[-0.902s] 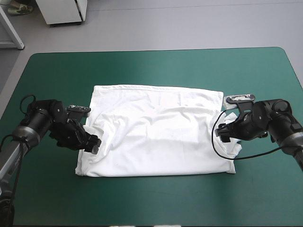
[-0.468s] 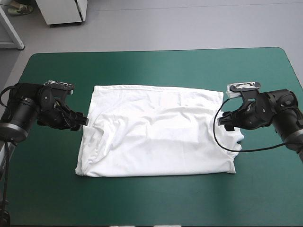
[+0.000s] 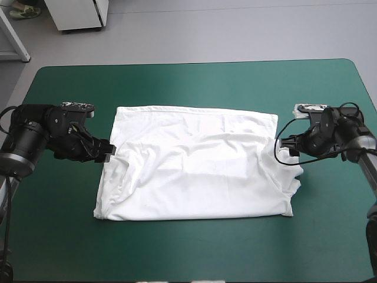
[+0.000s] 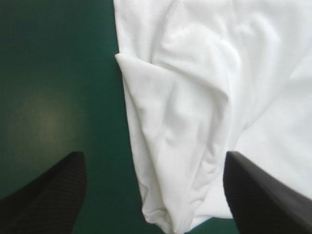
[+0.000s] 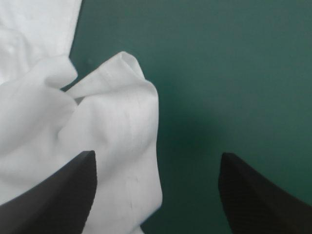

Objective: Fold the cloth

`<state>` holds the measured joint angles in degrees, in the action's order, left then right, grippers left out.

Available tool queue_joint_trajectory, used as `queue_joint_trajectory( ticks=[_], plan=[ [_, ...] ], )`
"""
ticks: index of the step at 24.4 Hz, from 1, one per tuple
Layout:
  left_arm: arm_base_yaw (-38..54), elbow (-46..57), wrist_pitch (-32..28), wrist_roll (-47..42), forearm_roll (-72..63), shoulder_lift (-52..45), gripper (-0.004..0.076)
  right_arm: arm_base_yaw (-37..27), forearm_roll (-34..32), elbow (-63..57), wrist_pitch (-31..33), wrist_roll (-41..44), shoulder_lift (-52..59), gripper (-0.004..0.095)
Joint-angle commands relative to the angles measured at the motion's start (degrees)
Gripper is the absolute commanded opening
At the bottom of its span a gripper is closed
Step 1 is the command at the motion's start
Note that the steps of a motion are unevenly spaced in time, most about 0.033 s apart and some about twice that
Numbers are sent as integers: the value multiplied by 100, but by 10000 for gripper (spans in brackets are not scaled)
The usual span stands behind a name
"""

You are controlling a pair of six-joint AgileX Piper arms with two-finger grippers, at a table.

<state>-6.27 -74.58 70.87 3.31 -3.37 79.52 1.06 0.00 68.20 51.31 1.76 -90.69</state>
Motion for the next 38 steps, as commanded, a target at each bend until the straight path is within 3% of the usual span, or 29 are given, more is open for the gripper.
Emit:
queue_joint_trajectory(
  ticks=[1, 6, 9, 11, 16, 21, 26, 29, 33, 38],
  plan=[
    [-9, -171, -44, 21, -297, -193, 566, -71, 103, 190, -392, -81, -210, 641],
    [-9, -171, -56, 21, -297, -193, 566, -71, 295, 190, -563, -141, -670, 620],
    [-9, -171, -30, 21, -287, -193, 566, -71, 314, 190, -615, -141, -809, 548],
    [-9, -171, -30, 21, -287, -193, 566, -71, 314, 190, -644, -141, -838, 420],
    [-9, -171, -30, 34, -287, -193, 566, -71, 303, 190, -692, -286, -779, -18],
    [-9, -171, -30, 132, -287, -193, 566, -71, 134, 190, -474, -102, -447, -19],
    [-9, -171, -75, 168, -276, -193, 566, -71, -877, 190, 364, 1390, 214, -19],
    [-9, -171, -119, 168, -276, -193, 561, -11, -360, 190, 169, 1454, 556, -19],
    [-9, -171, -150, 168, -280, -193, 519, 868, 263, 190, -406, 837, 735, -19],
    [-9, -171, -188, 217, -280, -193, 511, 1957, 300, 190, -642, 721, 435, -19]
  ],
)
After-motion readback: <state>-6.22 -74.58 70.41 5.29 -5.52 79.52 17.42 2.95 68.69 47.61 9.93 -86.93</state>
